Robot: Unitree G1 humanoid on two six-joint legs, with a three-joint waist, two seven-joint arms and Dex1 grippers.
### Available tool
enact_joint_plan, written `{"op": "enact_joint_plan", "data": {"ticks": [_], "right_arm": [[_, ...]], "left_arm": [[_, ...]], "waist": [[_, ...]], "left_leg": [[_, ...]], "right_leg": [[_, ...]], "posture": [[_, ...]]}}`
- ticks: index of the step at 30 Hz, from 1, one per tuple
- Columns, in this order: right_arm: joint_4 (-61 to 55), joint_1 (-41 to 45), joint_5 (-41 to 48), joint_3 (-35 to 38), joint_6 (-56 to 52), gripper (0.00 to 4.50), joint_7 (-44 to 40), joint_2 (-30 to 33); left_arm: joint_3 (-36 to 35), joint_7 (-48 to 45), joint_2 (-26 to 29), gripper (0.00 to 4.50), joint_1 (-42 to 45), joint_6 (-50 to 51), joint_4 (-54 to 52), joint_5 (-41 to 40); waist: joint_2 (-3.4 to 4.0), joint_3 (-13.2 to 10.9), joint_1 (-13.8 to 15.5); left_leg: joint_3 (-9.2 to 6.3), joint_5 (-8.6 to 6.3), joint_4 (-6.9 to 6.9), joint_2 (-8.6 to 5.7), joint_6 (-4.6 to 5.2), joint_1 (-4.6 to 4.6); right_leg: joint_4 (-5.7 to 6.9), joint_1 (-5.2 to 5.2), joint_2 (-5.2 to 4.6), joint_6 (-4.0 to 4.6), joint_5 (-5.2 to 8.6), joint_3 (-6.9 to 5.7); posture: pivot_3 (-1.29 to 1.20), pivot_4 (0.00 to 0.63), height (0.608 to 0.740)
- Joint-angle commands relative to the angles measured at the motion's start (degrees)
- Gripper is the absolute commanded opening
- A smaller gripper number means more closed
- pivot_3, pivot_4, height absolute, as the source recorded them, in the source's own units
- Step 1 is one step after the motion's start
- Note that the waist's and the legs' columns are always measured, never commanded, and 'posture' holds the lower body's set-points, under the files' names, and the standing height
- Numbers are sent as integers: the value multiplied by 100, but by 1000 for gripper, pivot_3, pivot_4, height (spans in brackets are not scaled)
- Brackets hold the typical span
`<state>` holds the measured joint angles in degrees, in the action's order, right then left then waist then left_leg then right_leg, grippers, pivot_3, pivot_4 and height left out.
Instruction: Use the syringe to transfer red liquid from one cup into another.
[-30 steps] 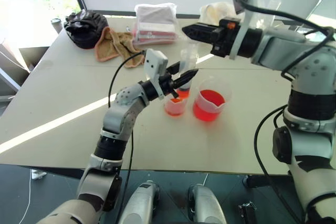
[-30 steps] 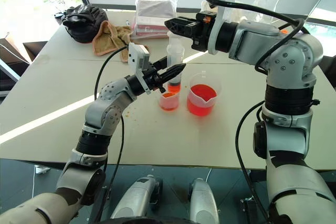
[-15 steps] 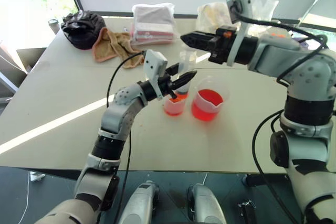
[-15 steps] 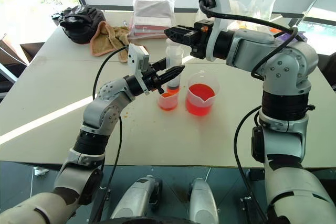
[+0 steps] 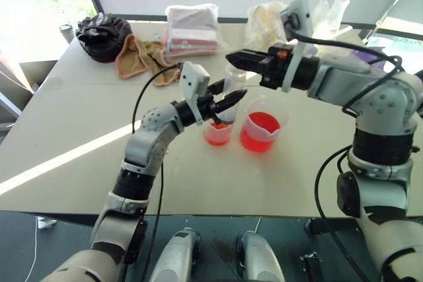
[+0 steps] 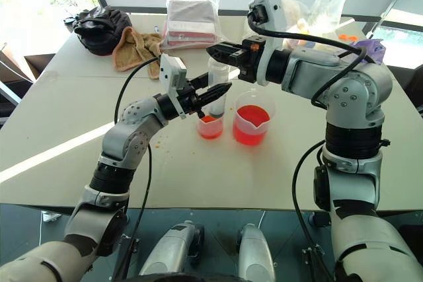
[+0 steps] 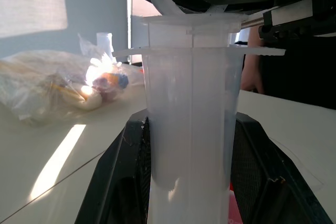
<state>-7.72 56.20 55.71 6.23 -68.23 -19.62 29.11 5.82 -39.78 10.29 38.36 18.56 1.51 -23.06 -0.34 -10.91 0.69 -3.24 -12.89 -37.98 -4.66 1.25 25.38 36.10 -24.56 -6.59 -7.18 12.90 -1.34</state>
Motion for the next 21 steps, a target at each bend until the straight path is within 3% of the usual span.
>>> {"op": "enact_joint_plan", "data": {"ticks": [1,8,15,21], "right_arm": [[-272,-166,234,-358,-456,36,-358,-110],[-218,-69,94,-348,-390,36,-474,-91],[-99,165,-103,-191,-282,3322,-574,-92],[4,334,-231,113,-180,3322,-742,213]], "left_arm": [[-492,300,121,1475,324,-184,-240,-25],[-505,333,207,1475,235,-140,-354,-49],[-571,411,335,1475,63,14,-608,-160],[-610,484,309,1475,10,129,-728,-186]], "waist": [[0,0,0],[0,0,0],[1,-1,-18],[0,-1,17]], "left_leg": [[0,0,0,0,0,0],[0,0,0,0,0,0],[-1,0,1,2,0,0],[-3,0,2,-3,-1,2]], "right_leg": [[0,0,0,0,0,0],[0,0,0,0,0,0],[2,-3,2,0,0,1],[-1,-1,-2,0,0,0]], "posture": [[0,150,740],[0,150,740],[0,150,740],[0,150,740]]}}
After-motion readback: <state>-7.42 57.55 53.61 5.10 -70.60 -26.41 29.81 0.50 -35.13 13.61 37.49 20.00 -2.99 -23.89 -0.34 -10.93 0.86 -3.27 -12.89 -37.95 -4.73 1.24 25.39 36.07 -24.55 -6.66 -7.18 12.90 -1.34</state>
